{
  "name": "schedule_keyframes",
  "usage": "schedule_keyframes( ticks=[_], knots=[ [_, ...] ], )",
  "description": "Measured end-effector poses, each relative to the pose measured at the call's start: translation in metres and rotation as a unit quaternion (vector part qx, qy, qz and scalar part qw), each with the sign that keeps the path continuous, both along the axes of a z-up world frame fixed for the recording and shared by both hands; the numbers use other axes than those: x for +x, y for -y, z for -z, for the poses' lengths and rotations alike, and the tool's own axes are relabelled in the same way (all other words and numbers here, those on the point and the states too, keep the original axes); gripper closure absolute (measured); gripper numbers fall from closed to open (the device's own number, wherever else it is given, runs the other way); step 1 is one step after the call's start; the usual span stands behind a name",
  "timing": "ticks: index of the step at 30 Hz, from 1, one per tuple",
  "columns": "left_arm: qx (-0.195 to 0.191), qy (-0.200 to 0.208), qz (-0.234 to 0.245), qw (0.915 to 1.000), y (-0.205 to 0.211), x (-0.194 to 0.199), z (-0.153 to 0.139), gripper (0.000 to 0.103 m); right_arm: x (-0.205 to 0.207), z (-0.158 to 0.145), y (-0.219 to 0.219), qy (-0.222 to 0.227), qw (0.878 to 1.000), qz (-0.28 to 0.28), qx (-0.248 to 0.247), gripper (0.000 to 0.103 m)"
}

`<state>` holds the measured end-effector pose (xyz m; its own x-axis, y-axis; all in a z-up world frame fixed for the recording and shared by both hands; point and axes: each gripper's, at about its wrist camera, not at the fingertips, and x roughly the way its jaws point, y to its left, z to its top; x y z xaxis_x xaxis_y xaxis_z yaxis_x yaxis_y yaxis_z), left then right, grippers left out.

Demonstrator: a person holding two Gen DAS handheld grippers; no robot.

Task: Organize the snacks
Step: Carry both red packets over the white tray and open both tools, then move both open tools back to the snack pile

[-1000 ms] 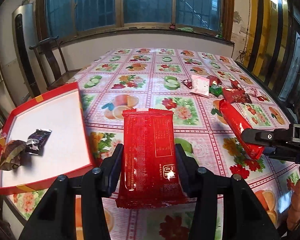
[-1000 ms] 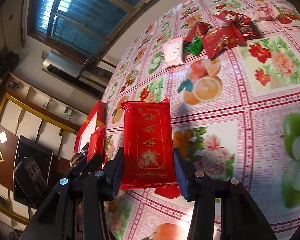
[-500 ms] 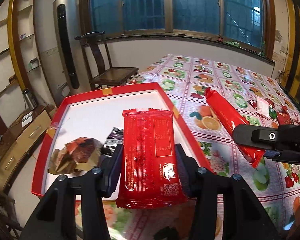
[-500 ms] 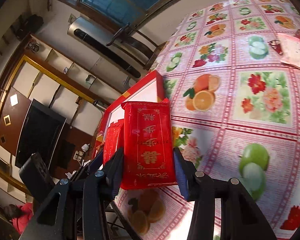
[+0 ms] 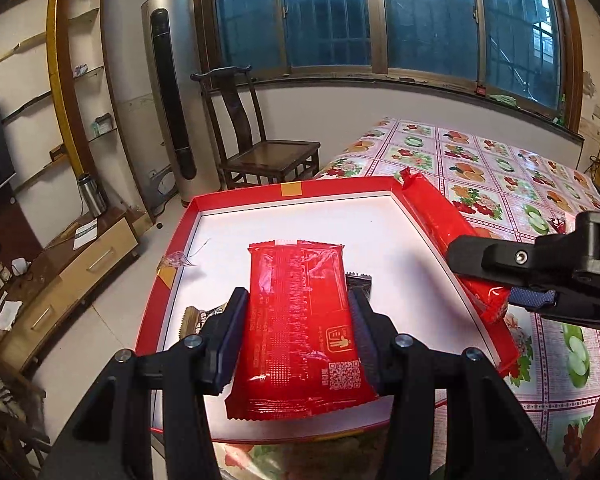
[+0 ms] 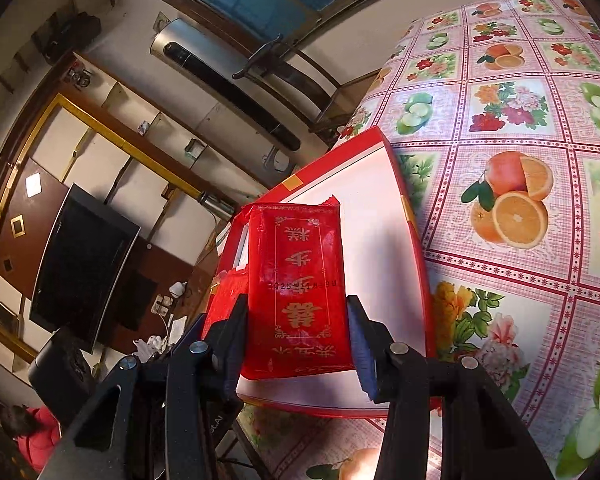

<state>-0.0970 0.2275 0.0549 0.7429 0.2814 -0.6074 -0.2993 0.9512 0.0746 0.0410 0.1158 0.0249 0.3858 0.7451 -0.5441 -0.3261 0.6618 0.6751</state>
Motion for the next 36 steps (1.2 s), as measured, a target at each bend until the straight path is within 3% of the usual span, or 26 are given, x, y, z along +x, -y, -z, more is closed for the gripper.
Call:
schedule_keyframes(
  ticks=[7, 11, 14, 22, 36],
  knots=[
    [0.015, 0.000, -0.016, 0.9998, -0.006, 0.003, 0.001, 0.053, 0.002, 0.003, -0.007, 0.013, 1.000, 0.012, -0.020, 0.050],
    [0.032, 0.001, -0.035, 0.9988, -0.008, 0.006, 0.001, 0.050, -0.001, -0.003, 0.003, 0.027, 0.999, 0.018, -0.001, 0.048],
    [0.033, 0.001, -0.045, 0.9984, -0.010, 0.006, 0.001, 0.041, -0.003, -0.011, 0.012, 0.046, 0.999, 0.028, -0.009, 0.047],
    [0.042, 0.007, -0.053, 0.9977, -0.002, 0.007, -0.005, 0.039, 0.000, -0.012, 0.053, 0.044, 0.997, 0.057, -0.002, 0.046],
    [0.072, 0.013, -0.023, 0.9971, 0.047, 0.020, -0.025, 0.038, 0.000, -0.022, 0.140, 0.050, 0.992, 0.113, 0.015, 0.046]
  ],
)
